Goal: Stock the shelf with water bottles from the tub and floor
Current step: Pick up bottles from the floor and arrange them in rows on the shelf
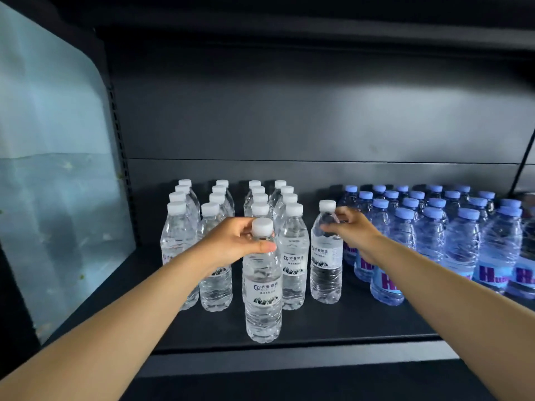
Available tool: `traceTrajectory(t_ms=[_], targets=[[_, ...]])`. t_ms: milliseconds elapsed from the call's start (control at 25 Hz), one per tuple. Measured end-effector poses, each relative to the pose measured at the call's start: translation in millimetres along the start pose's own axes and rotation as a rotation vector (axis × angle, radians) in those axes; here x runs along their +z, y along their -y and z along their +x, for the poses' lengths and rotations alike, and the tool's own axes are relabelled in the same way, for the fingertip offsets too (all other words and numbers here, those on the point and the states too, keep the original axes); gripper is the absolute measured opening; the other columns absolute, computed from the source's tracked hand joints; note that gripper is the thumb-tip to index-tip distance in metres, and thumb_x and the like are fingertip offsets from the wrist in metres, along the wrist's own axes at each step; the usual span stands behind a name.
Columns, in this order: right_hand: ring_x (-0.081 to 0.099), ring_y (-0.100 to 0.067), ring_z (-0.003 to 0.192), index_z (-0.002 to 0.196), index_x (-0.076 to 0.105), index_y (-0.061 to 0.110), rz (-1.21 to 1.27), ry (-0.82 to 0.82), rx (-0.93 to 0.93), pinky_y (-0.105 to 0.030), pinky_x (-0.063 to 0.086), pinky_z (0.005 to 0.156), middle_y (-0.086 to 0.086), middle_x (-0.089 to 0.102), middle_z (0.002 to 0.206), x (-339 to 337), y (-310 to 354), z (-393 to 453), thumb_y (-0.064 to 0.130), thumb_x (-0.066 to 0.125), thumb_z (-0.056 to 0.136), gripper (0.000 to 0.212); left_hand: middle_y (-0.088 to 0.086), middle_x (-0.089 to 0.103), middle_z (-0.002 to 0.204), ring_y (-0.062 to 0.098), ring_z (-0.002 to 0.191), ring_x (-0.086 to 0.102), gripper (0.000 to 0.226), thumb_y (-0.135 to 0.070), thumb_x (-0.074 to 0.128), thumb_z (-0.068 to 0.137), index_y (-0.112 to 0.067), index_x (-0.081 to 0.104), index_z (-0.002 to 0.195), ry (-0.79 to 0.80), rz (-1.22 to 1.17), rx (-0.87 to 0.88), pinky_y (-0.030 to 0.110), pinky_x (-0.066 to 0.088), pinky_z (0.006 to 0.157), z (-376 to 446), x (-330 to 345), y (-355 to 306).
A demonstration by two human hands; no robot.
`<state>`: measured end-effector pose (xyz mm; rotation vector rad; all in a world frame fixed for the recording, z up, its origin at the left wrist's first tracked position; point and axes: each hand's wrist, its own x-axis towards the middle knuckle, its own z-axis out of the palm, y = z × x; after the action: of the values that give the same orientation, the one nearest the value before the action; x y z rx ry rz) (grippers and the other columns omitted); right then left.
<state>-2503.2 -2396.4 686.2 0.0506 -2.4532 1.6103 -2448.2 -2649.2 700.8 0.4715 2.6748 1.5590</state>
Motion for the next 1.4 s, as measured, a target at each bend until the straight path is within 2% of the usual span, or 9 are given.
traceTrajectory(t_ms=[80,200,360,560,720,880,1080,1240,1400], targets=[[0.058,-0.008,0.075,0.104,0.054,0.014,0.01,-0.055,-0.007,-0.024,0.044,0.064,0.006,0.062,0.083,7.5,2.0,4.7,0.023,0.072,0.081,0.03,-0.012,0.068,0.109,0.009,0.11,0.058,0.053,-0.033,0.08,0.062,-0.026,0.064,0.112,0.0,0.01,0.013,0.036,0.037,0.107,-1.2,-1.6,3.7],[0.061,-0.019,0.085,0.104,0.057,0.009,-0.043,-0.149,-0.018,-0.029,0.045,0.071,-0.003,0.064,0.092,7.3,2.7,17.7,0.025,0.073,0.08,0.032,-0.013,0.069,0.109,0.006,0.109,0.059,0.064,-0.038,0.08,0.057,-0.025,0.063,0.117,-0.006,0.019,0.002,0.036,0.038,0.108,-1.9,-7.5,6.1],[0.064,-0.02,0.088,0.111,0.059,0.01,0.069,0.018,0.009,-0.031,0.05,0.075,-0.005,0.067,0.098,-9.8,-9.6,30.0,0.019,0.07,0.084,0.031,-0.014,0.068,0.107,0.005,0.106,0.06,0.052,-0.031,0.08,0.065,-0.024,0.064,0.114,0.008,0.046,-0.044,0.032,0.04,0.105,-4.3,-7.3,1.9],[0.061,-0.019,0.087,0.107,0.059,0.014,-0.072,0.131,0.027,-0.032,0.05,0.069,-0.005,0.065,0.098,-17.4,0.3,47.2,0.018,0.068,0.086,0.023,-0.014,0.063,0.109,0.009,0.108,0.056,0.051,-0.028,0.078,0.069,-0.025,0.059,0.117,0.009,0.09,-0.105,0.028,0.038,0.1,-2.1,-7.6,-11.3],[0.062,-0.028,0.103,0.118,0.059,0.01,-0.06,0.047,-0.021,-0.039,0.051,0.082,-0.011,0.065,0.11,-4.4,-10.2,66.1,0.02,0.071,0.083,0.039,-0.013,0.061,0.111,0.009,0.109,0.055,0.055,-0.029,0.077,0.071,-0.025,0.057,0.122,-0.038,0.109,-0.1,0.027,0.036,0.097,-0.9,-5.8,-11.2],[0.063,-0.028,0.102,0.118,0.059,0.01,-0.046,0.052,-0.03,-0.05,0.052,0.091,-0.01,0.066,0.11,2.4,-19.2,86.6,0.021,0.072,0.082,0.04,-0.015,0.064,0.103,0.008,0.103,0.059,0.045,-0.024,0.078,0.072,-0.024,0.061,0.113,-0.057,0.084,-0.117,0.026,0.037,0.097,3.2,-4.5,-12.0],[0.063,-0.026,0.101,0.117,0.06,0.01,-0.051,-0.004,-0.037,-0.042,0.05,0.094,-0.008,0.066,0.109,16.2,-24.6,121.5,0.024,0.073,0.081,0.042,-0.012,0.069,0.098,0.005,0.097,0.063,0.033,-0.024,0.08,0.068,-0.03,0.064,0.095,-0.127,0.057,-0.116,0.019,0.042,0.081,3.2,1.8,-11.0],[0.064,-0.028,0.099,0.117,0.058,0.008,0.042,0.02,-0.024,-0.044,0.051,0.094,-0.013,0.066,0.111,29.3,-31.3,155.0,0.017,0.069,0.084,0.036,-0.016,0.068,0.096,0.002,0.096,0.061,0.034,-0.028,0.082,0.064,-0.035,0.064,0.091,-0.151,0.077,-0.144,0.026,0.042,0.093,2.4,-1.5,-10.4],[0.063,-0.025,0.085,0.117,0.058,0.005,0.041,0.0,-0.002,-0.037,0.052,0.082,-0.01,0.065,0.1,38.8,-29.3,178.2,0.012,0.067,0.084,0.034,-0.016,0.068,0.098,0.001,0.098,0.06,0.034,-0.029,0.082,0.063,-0.034,0.065,0.092,-0.138,0.082,-0.159,0.018,0.042,0.084,4.9,-0.9,-12.6]])
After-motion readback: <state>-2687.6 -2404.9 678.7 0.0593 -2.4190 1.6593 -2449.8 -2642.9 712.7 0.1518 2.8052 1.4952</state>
